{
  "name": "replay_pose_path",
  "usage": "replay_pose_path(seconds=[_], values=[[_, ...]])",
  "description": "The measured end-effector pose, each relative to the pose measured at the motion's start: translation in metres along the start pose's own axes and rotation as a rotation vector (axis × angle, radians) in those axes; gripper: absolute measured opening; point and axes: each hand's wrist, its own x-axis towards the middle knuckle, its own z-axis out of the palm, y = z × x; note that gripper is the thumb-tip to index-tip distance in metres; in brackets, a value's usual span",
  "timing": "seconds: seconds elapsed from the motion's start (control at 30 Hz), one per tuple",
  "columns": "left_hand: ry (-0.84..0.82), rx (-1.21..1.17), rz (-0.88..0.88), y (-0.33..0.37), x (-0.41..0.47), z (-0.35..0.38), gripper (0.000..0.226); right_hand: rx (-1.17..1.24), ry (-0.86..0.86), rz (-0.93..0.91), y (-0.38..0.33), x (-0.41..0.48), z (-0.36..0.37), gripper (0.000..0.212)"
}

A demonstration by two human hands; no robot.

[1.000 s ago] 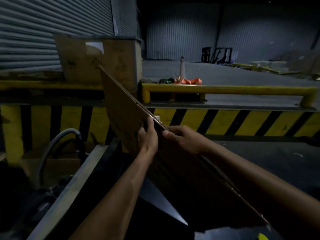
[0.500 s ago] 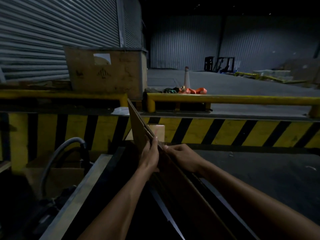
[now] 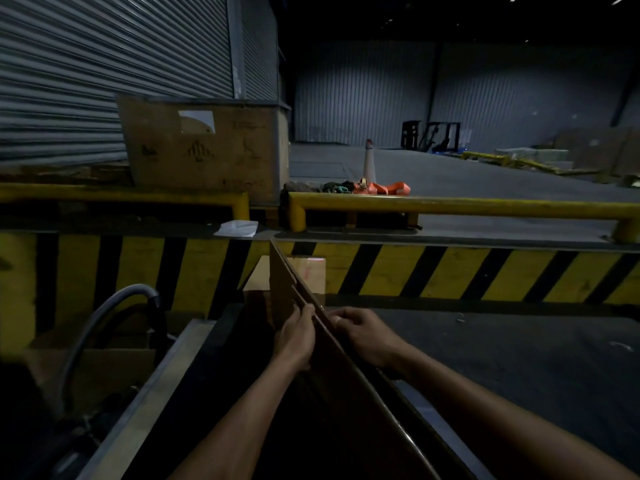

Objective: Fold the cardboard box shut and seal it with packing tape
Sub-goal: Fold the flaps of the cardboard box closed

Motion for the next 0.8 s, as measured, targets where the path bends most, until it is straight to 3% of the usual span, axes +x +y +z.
replay_pose_path(seconds=[0.17,0.3,0.4,0.53,0.63,0.8], values=[[0.030,0.009,0.074,0.003,0.011,-0.005,0.038,-0.163,0.095,-0.044,0.004,0.008,-0.021,0.034],[0.078,0.036,0.072,0.009,0.011,-0.003,0.037,-0.446,0.140,-0.126,0.007,0.008,-0.038,0.053],[0.076,0.084,0.080,0.017,0.004,0.004,0.035,-0.498,0.112,-0.113,0.004,0.010,-0.038,0.054],[-0.045,0.119,0.089,0.024,-0.006,0.018,0.072,-0.526,0.094,-0.162,0.005,0.014,-0.030,0.045],[-0.055,0.172,0.060,0.024,-0.007,0.016,0.090,-0.605,0.096,-0.180,0.006,0.014,-0.028,0.057],[-0.101,0.152,-0.016,0.025,-0.020,0.006,0.097,-0.708,0.079,-0.162,0.007,0.017,-0.022,0.064]])
